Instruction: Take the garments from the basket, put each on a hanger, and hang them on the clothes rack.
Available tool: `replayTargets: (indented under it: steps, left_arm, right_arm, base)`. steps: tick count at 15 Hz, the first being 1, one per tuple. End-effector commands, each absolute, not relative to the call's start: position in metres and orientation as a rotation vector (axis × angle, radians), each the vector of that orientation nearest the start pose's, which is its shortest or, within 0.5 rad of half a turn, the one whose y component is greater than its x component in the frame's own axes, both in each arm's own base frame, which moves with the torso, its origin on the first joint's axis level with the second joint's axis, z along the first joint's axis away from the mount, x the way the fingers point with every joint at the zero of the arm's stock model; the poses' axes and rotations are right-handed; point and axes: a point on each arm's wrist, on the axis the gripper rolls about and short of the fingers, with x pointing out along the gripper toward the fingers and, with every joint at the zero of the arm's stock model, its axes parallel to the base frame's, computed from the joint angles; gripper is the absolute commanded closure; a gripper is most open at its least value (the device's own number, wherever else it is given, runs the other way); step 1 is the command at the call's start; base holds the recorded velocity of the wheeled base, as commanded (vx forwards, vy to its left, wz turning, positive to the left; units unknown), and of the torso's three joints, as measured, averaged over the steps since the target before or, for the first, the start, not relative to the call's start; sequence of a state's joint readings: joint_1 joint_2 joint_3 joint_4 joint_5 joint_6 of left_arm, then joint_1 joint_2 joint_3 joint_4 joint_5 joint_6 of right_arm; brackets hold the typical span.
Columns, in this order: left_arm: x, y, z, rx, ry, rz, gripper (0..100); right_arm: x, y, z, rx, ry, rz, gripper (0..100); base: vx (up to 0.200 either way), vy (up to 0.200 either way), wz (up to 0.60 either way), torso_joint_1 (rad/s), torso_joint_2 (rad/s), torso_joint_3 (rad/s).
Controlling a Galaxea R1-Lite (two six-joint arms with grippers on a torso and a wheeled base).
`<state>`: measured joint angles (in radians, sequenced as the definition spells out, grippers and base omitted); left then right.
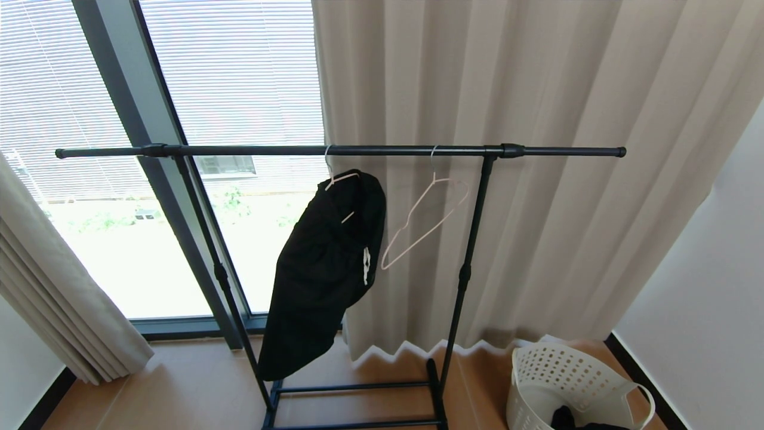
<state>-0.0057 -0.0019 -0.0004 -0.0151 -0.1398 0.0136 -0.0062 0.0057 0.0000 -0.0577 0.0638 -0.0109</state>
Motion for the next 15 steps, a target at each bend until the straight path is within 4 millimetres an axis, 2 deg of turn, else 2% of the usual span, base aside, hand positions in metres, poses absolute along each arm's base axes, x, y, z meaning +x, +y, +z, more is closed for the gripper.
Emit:
replayTargets:
  steps: [1,9,15]
  left_arm:
    - [-0.0230,-0.0030,0.0770,0.015,-0.016,-0.146,0]
    - [-0.0232,-0.0030,0.0775,0.010,-0.018,-0.143,0]
    - [-0.0232,-0.0030,0.0775,0.006,-0.017,-0.143,0]
  right_arm:
    - [-0.0224,0.0016,0.0816,-0.014,-0.051,0.058,0]
    - [-0.0224,0.0016,0.0816,-0.014,-0.051,0.058,0]
    - [-0.0223,0.0016,0.0817,-0.014,-0.049,0.061,0]
  base:
    - [0.000,0.000,0.00,0.000,0.00,0.000]
    - [0.000,0.000,0.00,0.000,0.00,0.000]
    - [0.000,0.000,0.00,-0.141,0.32,0.173]
